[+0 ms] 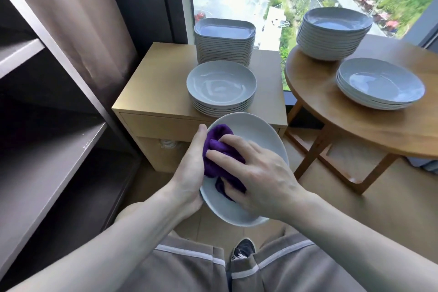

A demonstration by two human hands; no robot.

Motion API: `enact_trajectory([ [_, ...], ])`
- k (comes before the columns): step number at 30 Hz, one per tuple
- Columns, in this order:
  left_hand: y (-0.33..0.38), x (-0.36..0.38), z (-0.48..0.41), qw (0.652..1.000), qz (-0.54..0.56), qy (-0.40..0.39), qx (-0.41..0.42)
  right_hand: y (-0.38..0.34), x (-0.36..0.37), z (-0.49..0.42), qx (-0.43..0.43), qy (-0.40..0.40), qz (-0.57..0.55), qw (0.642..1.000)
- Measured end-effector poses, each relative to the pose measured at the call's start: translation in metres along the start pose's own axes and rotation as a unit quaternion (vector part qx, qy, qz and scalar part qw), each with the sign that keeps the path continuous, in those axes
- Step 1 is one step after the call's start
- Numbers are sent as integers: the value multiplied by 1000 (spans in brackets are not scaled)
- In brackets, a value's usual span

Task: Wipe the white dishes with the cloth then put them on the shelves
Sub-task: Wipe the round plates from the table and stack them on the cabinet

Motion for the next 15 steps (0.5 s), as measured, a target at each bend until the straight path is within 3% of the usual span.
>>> enact_trajectory([
  [6,5,-1,0,996,-69,26,56,11,8,-2,79,11,42,996],
  [15,17,-2,3,993,-75,45,74,44,30,5,204,-122,86,967],
])
Point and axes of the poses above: each hand's wrist, its own z-axis away from the middle knuckle, its own x-axis out of the palm, y = z × x, the point moved 3 cm from there along -z, towards the middle knuckle, and after that the axes turned 14 degrees about z, right-handed, at the moved point
